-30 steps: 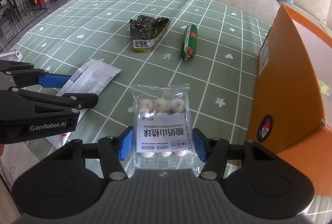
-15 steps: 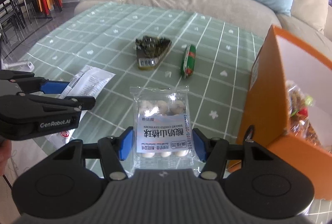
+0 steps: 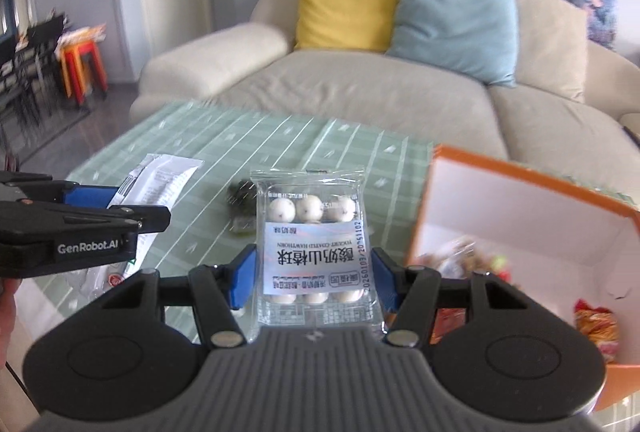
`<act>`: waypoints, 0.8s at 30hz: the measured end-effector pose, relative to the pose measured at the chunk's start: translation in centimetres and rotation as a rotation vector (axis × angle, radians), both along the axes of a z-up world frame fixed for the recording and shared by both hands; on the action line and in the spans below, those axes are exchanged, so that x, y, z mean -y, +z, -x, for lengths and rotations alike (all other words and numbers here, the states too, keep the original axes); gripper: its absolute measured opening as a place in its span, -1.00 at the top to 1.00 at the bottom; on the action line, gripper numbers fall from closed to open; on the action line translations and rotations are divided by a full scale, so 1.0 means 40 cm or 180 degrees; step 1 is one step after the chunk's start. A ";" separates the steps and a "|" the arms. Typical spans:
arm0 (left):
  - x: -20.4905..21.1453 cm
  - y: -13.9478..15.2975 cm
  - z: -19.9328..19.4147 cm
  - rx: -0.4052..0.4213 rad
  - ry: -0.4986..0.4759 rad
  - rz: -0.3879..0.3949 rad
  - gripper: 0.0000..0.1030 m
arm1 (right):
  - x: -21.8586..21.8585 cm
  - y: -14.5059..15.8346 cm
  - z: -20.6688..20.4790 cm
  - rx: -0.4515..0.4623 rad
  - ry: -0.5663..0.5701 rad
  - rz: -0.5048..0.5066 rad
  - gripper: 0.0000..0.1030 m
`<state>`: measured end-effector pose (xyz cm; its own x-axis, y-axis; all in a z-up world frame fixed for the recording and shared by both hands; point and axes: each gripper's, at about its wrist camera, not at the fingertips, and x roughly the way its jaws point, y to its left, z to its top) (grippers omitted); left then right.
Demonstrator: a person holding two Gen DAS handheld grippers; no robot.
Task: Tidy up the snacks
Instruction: 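Lift both packs and carry them toward the orange box, then lower the bar wrapper and the quail-egg pack into the box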
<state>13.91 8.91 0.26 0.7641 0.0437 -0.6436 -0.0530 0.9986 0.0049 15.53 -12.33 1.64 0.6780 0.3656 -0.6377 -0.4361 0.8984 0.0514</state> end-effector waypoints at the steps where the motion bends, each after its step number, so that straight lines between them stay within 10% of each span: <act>1: 0.018 0.012 -0.006 0.0032 -0.0053 -0.0002 -0.03 | 0.016 0.010 -0.005 0.0024 -0.0043 -0.0014 -0.12; 24: 0.499 0.013 -0.242 -0.0187 -0.1355 -0.0090 -0.03 | 0.433 -0.014 -0.186 -0.0171 -0.0704 0.0492 -0.12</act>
